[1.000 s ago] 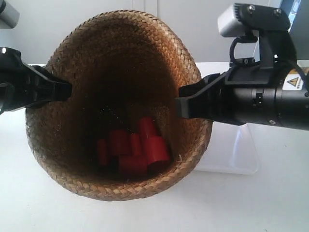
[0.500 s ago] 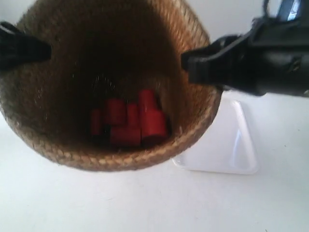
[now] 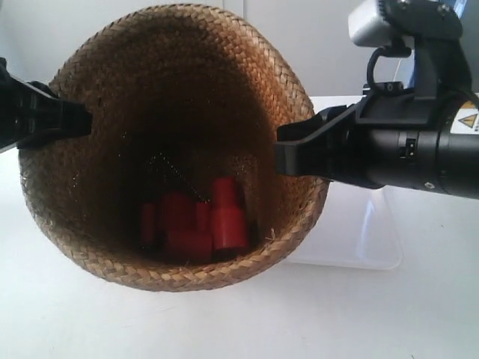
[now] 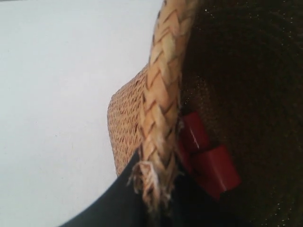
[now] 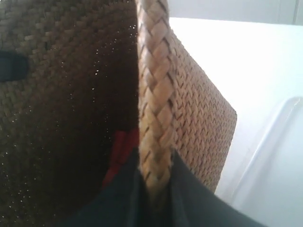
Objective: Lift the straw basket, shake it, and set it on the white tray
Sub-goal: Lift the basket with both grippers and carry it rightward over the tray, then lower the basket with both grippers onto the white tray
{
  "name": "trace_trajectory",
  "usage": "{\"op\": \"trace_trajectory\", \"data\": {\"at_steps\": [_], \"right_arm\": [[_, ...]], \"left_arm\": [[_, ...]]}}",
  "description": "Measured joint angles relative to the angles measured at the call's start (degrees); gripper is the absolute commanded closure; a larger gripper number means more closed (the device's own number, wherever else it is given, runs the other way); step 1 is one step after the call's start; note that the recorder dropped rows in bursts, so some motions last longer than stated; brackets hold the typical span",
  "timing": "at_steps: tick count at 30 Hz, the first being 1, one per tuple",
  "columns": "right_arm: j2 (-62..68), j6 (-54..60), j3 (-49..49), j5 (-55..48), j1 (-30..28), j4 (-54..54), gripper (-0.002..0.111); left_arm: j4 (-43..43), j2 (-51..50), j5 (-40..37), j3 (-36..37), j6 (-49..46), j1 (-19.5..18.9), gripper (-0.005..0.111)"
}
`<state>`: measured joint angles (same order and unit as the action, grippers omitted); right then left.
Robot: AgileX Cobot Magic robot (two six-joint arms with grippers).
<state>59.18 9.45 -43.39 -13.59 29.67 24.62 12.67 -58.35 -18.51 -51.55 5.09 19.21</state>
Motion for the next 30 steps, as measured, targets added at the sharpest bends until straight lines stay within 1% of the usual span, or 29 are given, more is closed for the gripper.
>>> {"op": "trace_trajectory", "data": {"at_steps": [3,9,17,20,22,25,28,30], "right_arm": [[-0.23,0.00,0.00,1.27,0.00,-0.12,0.108],[-0.23,0.00,0.00,-0.40,0.00,-0.12,0.108],[-0.26,0.11,0.00,0.50,0.00,-0.12,0.108],[-0.26,-0.38,-0.70,0.12,0.00,-0.12,0.108],[-0.26,-0.65,-1.76,-0.88,-0.35,-0.23,0.108],[0.59,-1.92,-4.39,-3.73,-2.35,-1.29,0.108],[2.39,-5.45,-7.96,-8.53,-4.84,-6.13,0.108],[3.61,-8.68,-10.20,-12.03,-6.62,-11.30,0.108]], "left_arm": [[0.00,0.00,0.95,-0.10,0.00,0.00,0.107],[0.00,0.00,0.78,-0.10,0.00,0.00,0.107],[0.74,0.00,3.23,-0.10,0.00,0.00,0.107],[1.00,-0.64,2.89,-0.47,0.00,0.00,0.107],[1.26,-2.14,1.47,-2.31,0.00,0.00,0.107],[2.00,-5.39,-0.92,-6.36,-0.11,-0.03,0.107],[3.13,-8.86,-2.84,-10.18,-0.22,-0.12,0.107],[5.03,-11.13,-3.75,-12.29,-0.22,-0.12,0.107]]}}
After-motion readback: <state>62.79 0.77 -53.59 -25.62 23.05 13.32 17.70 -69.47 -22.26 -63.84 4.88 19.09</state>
